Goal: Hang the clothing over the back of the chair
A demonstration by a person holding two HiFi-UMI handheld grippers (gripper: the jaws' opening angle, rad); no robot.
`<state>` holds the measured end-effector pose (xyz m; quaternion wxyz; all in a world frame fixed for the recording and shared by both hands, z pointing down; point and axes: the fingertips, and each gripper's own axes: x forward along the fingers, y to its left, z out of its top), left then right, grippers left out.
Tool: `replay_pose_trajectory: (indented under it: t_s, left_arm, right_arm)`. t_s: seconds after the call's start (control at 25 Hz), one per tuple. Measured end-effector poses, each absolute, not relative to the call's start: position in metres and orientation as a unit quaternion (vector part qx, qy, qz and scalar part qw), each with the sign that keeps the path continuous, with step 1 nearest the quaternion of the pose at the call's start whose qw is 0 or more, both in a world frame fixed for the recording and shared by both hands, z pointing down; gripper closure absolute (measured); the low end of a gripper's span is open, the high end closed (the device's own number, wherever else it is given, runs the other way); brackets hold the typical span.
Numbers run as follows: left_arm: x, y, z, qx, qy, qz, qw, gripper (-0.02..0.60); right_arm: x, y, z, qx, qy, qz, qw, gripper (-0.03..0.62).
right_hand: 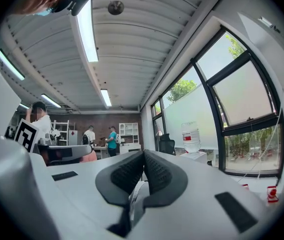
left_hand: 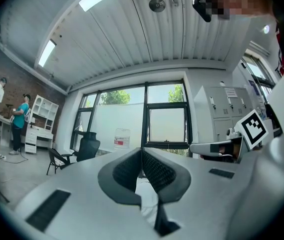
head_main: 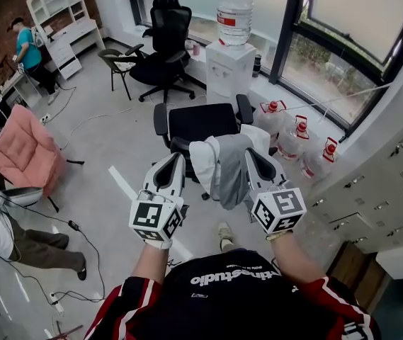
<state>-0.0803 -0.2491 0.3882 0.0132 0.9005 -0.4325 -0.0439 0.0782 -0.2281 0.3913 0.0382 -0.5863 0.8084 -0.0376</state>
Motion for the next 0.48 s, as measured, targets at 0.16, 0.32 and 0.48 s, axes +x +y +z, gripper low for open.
replay_pose_trajectory:
  t_s: [0.16,0.32,0.48]
  left_arm:
    - [-0.083,-0.246,0.397,0.902,-0.428,-0.052,0.024,0.557]
    - [-0.080,-0.244,0.398,0.902,-0.428,-0.051,0.022,0.557]
    - [-0.080,-0.242,0.401,0.903,-0.427,-0.050,0.023,0.557]
  right_arm:
    - [0.076,-0.223,0.401,-0.584,0.810,-0.045,0.036,0.585]
    - [0.077,-0.220,0.404,-0.582,0.811,-0.049,0.036,0.585]
    - [0.077,-0.218,0.407,-0.580,0.812,-0.050,0.037,0.585]
